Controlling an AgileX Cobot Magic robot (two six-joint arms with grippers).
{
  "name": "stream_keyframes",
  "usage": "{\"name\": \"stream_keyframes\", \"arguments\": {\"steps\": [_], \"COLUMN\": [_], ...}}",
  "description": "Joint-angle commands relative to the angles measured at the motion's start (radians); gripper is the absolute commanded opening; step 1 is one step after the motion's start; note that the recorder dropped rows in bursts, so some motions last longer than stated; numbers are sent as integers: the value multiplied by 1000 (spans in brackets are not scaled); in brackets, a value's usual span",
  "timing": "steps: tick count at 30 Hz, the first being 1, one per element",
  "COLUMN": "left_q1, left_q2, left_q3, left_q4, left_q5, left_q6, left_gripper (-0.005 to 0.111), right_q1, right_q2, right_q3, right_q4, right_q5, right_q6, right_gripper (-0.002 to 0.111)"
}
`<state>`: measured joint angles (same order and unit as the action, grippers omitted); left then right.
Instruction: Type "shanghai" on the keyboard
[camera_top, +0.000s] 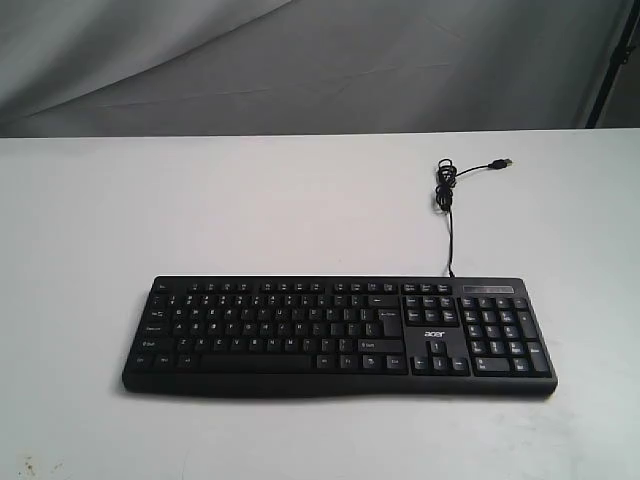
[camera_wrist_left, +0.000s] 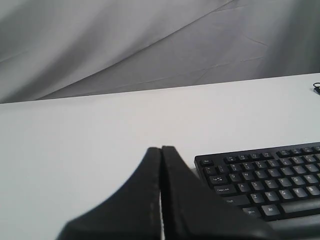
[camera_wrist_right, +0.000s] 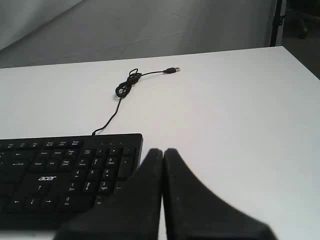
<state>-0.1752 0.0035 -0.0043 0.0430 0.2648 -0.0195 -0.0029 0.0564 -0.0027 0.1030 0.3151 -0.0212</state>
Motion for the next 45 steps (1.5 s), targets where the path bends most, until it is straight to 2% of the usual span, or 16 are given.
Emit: {"name": "stream_keyframes", "arguments": {"steps": [1, 20, 25, 32, 35, 39, 43, 45], "left_q1": [-4, -4, -4, -4, -4, -4, -4, -4], "left_q2": [-3, -3, -3, -3, -3, -3, -3, -3], "left_q3": [4, 4, 4, 4, 4, 4, 4, 4], "left_q4": [5, 5, 5, 5, 5, 5, 5, 5], "left_q5": [-6, -6, -6, -6, -6, -6, -6, -6], "left_q6": [-3, -3, -3, -3, -3, -3, -3, -3], "left_gripper": [0, 0, 0, 0, 0, 0, 0, 0], "right_q1": [-7, -7, -7, 9, 60, 194, 414, 581], "right_q2": [-5, -3, 90, 414, 538, 690, 849, 983], "right_q3": [3, -19, -188, -529, -640, -715, -717, -741], "right_q4": [-8, 31, 77, 80, 95, 93, 82, 102], "right_q5": [-4, 10, 79, 172, 204, 193, 157, 153], "right_q6": [1, 1, 1, 1, 1, 35, 79, 73], "right_gripper": [0, 0, 0, 0, 0, 0, 0, 0]}}
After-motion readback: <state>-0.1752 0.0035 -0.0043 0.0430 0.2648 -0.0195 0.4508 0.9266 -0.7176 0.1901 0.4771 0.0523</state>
